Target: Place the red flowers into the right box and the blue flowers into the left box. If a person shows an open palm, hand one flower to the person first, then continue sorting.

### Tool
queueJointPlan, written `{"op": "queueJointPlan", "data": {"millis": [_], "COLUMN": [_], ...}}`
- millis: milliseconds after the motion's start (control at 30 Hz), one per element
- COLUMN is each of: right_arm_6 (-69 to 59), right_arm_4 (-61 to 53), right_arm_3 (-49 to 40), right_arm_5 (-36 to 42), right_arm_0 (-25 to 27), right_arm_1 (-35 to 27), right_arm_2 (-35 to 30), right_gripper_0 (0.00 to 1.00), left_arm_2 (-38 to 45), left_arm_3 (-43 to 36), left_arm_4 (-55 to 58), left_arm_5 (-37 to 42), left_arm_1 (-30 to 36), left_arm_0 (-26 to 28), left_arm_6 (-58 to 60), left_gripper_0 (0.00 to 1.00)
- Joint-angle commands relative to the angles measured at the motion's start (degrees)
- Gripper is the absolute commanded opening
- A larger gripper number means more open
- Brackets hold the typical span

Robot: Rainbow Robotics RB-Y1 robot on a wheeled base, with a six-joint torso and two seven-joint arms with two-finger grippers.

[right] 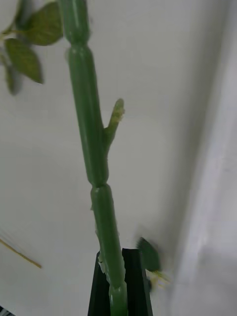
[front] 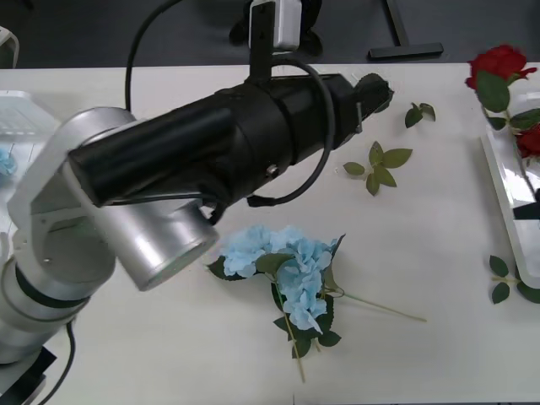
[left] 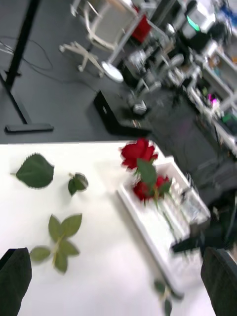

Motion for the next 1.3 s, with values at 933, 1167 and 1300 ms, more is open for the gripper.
{"op": "queueJointPlan", "data": {"millis": [933,1167,1300], "right_arm_6": [-2.13,-1.43,-0.55], "right_arm_4": [25.58,25.76,25.14], "right_arm_3": [16.70,16.52,15.47], "right_arm_5": [-14.29,-14.64,-14.55], "right_arm_0": [-3.19,-3.72,-3.89], "right_arm_1": [-4.10,-4.10,-4.10], "right_arm_2": [5.61,5.61,5.53], "right_gripper_0": [0.05,0.78,0.82], "left_arm_2": [-1.86,-11.62,-13.73], "left_arm_3": [-14.56,-6.39,-0.94], "left_arm_4": [13.76,-1.35,-6.80], "left_arm_5": [37.03,31.05,28.77], "left_arm_1": [13.82,11.54,9.25], "left_arm_0": [24.06,23.80,23.36], "left_arm_6": [2.98,10.19,13.53], "left_gripper_0": [1.00,1.00,1.00]}}
